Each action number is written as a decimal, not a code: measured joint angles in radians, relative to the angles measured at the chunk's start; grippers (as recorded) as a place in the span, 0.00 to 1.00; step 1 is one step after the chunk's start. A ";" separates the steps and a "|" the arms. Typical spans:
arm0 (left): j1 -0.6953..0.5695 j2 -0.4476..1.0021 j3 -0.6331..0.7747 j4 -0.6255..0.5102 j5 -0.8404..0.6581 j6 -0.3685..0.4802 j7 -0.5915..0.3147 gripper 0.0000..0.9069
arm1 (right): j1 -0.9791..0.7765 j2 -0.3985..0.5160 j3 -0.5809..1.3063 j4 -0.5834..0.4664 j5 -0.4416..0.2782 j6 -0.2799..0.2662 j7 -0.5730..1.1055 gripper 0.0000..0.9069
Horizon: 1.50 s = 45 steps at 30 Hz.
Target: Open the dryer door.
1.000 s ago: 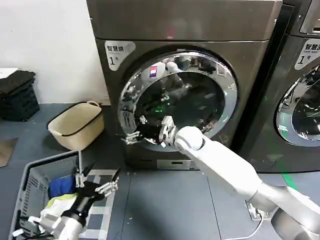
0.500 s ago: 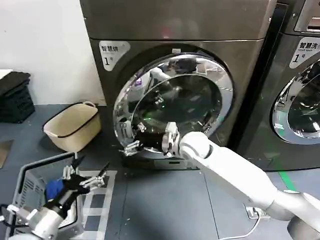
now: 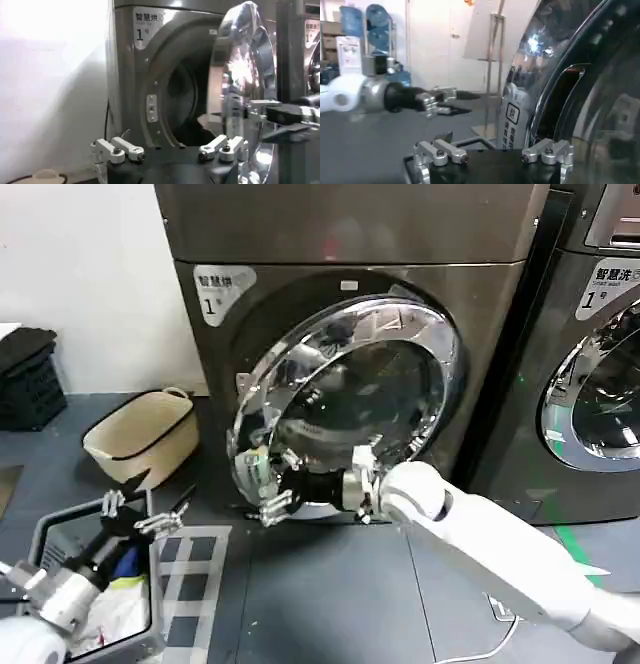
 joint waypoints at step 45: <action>-0.485 0.336 0.496 0.259 -0.098 -0.065 0.198 1.00 | -0.537 -0.333 0.558 0.126 -0.014 0.188 -0.539 1.00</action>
